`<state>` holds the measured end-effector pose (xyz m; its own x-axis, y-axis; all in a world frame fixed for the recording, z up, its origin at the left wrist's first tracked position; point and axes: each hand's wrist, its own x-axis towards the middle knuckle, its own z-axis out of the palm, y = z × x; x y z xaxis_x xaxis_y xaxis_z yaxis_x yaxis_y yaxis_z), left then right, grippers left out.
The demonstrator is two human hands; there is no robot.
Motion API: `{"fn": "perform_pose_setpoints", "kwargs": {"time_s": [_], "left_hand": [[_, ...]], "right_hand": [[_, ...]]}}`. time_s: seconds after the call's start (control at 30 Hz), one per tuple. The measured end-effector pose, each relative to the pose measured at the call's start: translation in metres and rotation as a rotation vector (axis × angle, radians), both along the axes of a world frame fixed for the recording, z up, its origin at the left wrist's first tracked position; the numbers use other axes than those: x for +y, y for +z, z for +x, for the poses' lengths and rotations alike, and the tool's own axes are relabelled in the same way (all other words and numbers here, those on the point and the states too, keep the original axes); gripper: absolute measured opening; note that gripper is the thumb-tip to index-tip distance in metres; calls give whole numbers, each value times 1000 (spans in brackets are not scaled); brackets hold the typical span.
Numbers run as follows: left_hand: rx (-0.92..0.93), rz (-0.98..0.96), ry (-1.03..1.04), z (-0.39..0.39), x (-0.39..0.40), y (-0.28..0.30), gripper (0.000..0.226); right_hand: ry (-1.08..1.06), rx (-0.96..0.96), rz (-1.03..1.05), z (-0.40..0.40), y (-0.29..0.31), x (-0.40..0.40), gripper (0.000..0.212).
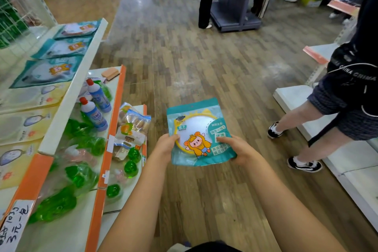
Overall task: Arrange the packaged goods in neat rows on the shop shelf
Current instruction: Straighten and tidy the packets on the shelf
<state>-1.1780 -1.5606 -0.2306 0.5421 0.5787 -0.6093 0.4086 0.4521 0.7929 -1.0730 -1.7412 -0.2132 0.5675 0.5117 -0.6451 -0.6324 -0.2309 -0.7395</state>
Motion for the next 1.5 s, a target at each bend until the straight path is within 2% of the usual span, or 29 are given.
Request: {"fn": "perform_pose_setpoints", "kwargs": {"time_s": [0.1,0.23,0.33,0.47,0.6,0.7,0.9,1.1,1.23,1.5], "left_hand": [[-24,1,-18,2,7,2,6],[-75,0,-26,8,24,7,11],[-90,-6,-32,16,39,7,15],[-134,-50,-19,25,52,7,12],[-122,-59,-31,40,60,-1,26],[-106,-77,-27,55,62,-5,22],[-108,-81,23,104,70,-2,28],[-153,-30,70,160,79,25,24],[-176,26,116,192,96,33,34],[-167,14,183,250,123,18,29]], "right_hand": [[16,-8,-43,2,0,0,5],[38,-123,-121,16,-1,4,24],[31,-277,-220,28,6,9,16],[91,-656,-454,52,3,16,10],[270,-922,-695,64,-2,22,24],[415,-1020,-782,78,-14,26,26],[576,-1177,-852,134,-20,33,33],[554,-1392,-843,210,10,53,34],[541,-1458,-849,248,15,68,35],[657,-1356,-792,298,-16,95,37]]}}
